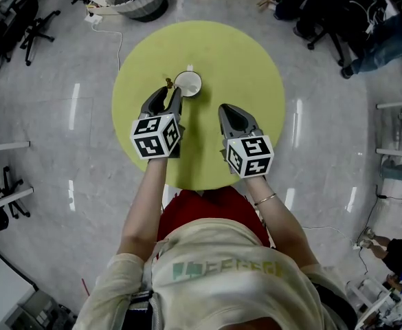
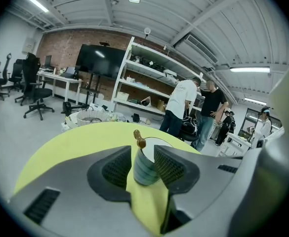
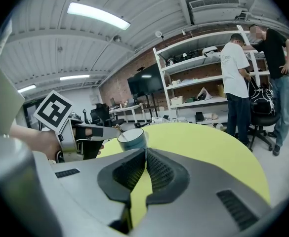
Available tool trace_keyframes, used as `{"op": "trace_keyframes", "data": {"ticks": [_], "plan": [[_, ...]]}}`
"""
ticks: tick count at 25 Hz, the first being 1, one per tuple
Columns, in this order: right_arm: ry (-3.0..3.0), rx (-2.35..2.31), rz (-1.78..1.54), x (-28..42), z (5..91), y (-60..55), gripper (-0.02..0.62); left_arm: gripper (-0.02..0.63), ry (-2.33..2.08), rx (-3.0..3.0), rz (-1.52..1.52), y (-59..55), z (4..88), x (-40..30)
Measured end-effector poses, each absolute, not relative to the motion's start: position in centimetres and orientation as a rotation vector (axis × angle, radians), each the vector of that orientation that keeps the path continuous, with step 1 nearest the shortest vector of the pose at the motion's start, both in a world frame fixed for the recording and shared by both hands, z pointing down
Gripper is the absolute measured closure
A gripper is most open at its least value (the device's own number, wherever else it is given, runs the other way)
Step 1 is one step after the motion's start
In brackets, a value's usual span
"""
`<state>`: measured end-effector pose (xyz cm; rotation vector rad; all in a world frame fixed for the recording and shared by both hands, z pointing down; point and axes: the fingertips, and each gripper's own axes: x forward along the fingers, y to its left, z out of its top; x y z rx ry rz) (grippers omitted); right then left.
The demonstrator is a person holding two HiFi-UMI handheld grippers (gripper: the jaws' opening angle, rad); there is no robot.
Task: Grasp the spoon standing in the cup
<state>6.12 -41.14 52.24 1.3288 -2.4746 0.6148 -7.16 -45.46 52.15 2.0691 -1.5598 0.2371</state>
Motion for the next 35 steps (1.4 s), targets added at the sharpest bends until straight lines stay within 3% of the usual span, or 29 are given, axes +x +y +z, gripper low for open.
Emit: {"op": "trace_keyframes", "data": {"ticks": [12,22,35], "plan": [[-2.452,1.329,0.655,6.9,53.8,-42.2,0.557,0.476,-1.581,2.058,0.256,-47.6,52.8,-6.8],[-2.440,1.336,0.652,7.1,53.5,-41.9,0.557,0.546,-1.610,2.075,0.292,-47.8,52.0,-6.9],[-2.435,1.354,0.634,7.2,52.5,-40.2,0.557,0.554,-1.636,2.132,0.251,-46.4,49.5,-7.1]]}}
